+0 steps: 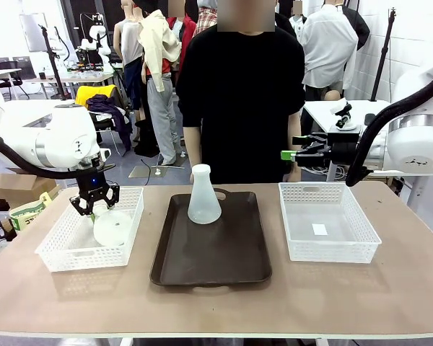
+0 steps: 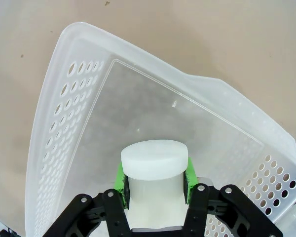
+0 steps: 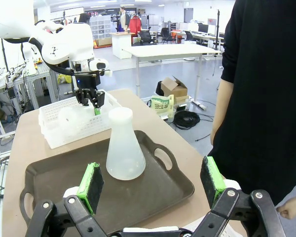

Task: Prepare the laboratory tools.
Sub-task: Place the picked Big flask upright in the Handle tray as directed by the person.

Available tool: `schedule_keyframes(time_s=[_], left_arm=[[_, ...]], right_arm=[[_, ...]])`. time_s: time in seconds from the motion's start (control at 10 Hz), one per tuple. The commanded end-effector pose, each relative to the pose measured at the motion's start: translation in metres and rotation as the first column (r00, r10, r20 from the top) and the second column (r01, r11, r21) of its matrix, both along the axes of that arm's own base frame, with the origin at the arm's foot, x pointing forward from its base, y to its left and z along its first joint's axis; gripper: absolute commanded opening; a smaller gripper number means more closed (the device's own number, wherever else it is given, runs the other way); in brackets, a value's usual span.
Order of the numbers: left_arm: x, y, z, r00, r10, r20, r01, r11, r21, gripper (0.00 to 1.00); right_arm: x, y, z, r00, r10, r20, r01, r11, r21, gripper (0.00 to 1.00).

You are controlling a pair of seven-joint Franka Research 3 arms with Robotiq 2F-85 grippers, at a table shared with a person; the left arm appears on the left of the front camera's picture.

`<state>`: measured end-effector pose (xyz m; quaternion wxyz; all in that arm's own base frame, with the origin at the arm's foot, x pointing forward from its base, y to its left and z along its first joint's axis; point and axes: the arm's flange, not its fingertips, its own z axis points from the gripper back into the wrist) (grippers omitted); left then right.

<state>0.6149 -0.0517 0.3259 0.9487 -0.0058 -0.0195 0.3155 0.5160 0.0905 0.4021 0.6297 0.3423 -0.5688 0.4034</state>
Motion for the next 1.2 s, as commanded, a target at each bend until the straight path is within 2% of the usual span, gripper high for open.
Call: schedule_keyframes(time_s=[0.0, 0.5, 0.7, 1.1], left_arm=[[0.000, 0.000, 0.000, 1.000, -0.006, 0.000, 0.006, 1.000, 0.003, 0.00], [-0.006, -0.004, 0.008, 0.999, -0.029, -0.022, 0.029, 1.000, 0.002, 0.00], [-0.024, -0.009, 0.030, 0.998, -0.066, -0.015, 0.066, 0.998, -0.001, 0.00], [-0.058, -0.011, 0.080, 0.988, -0.145, 0.062, 0.145, 0.989, 0.008, 0.00]], right_arm=[[0.000, 0.001, 0.000, 1.000, -0.009, -0.006, 0.009, 1.000, -0.008, 1.00], [0.000, 0.001, 0.000, 1.000, -0.009, -0.006, 0.009, 1.000, -0.008, 1.00], [0.000, 0.001, 0.000, 1.000, -0.009, -0.006, 0.009, 1.000, -0.008, 1.00], [0.000, 0.001, 0.000, 1.000, -0.009, -0.006, 0.009, 1.000, -0.008, 1.00]])
